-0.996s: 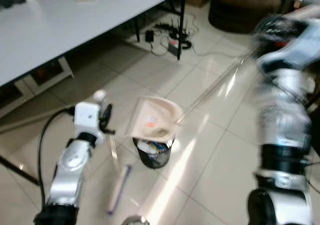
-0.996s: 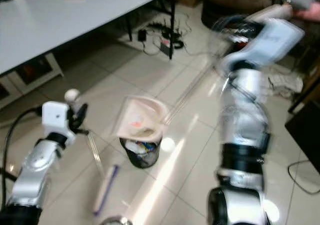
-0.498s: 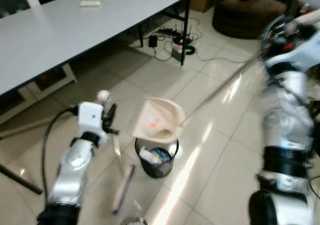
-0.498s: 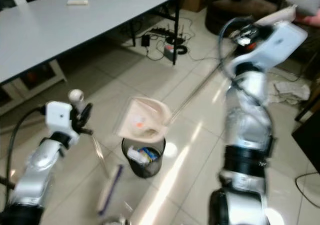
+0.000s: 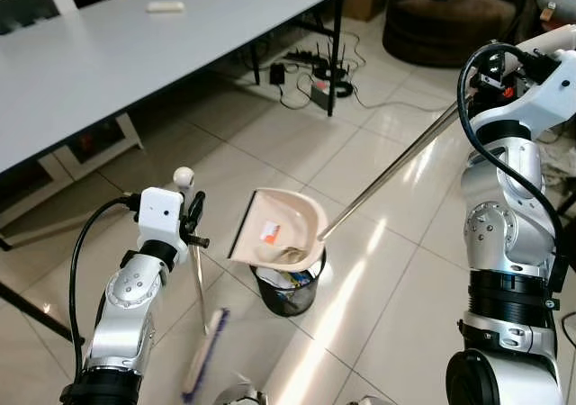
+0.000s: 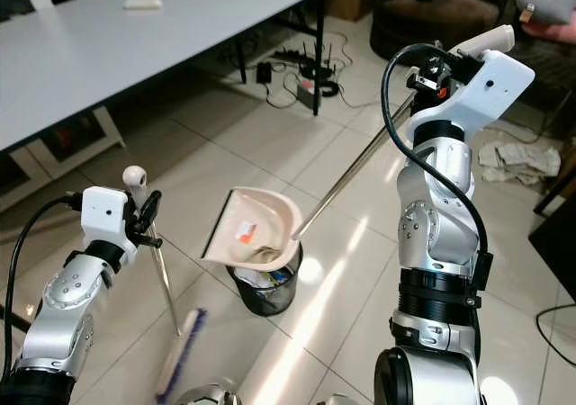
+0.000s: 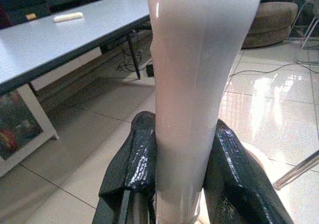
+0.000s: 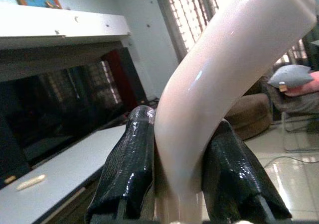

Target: Sweep floor

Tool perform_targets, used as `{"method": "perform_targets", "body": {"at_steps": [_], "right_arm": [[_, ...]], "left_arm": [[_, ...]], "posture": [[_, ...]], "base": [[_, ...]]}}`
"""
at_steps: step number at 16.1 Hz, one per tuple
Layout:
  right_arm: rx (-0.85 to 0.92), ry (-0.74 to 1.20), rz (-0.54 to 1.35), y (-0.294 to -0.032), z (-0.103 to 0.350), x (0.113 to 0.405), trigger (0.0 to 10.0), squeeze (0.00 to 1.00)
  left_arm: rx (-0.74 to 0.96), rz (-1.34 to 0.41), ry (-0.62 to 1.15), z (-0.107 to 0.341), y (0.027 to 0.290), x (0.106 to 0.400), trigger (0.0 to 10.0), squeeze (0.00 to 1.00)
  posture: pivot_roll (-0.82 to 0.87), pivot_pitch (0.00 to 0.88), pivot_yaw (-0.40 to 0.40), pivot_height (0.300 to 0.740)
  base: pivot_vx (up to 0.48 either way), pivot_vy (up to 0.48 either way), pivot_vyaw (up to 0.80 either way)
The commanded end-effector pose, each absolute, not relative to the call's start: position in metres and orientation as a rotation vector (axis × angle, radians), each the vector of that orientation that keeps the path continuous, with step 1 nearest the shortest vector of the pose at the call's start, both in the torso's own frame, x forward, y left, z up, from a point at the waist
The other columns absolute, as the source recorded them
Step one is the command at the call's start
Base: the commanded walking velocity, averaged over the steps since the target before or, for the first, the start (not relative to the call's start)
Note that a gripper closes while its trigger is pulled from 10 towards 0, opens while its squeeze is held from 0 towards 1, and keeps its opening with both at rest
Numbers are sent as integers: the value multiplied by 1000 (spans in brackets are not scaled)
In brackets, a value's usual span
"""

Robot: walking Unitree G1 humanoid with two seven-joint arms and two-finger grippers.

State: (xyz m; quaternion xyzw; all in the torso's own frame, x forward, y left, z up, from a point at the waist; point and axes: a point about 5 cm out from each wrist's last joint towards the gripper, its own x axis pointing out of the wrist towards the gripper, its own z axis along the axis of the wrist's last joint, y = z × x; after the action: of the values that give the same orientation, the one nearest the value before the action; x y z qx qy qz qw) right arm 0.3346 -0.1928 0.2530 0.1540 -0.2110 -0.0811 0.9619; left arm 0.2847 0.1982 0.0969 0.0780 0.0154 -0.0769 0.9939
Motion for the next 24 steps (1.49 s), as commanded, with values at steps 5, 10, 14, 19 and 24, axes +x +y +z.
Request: {"method": "perform_targets", "body": {"at_steps": [5,10,14,19,24], "right_arm": [[83,-558,-5,-174,273,338,10000,0],[-83,-658,268,-120,278,341,10000,0],[-164,-739,448,-81,281,330,10000,0],[-261,-803,692,-39,266,308,10000,0],[-451,-802,782,-24,250,302,10000,0]], "left_arm": [[191,-174,13,106,203,284,10000,0],[195,-191,16,107,197,282,10000,0],[198,-178,20,108,204,277,10000,0],[198,-178,15,112,202,282,10000,0],[201,-199,9,113,201,285,10000,0]], "posture": [[95,78,62,740],[117,96,54,740],[119,96,44,740],[130,88,40,740],[125,77,39,740]], "base": [[0,0,0],[0,0,0],[0,0,0],[0,0,0],[0,0,0]]}}
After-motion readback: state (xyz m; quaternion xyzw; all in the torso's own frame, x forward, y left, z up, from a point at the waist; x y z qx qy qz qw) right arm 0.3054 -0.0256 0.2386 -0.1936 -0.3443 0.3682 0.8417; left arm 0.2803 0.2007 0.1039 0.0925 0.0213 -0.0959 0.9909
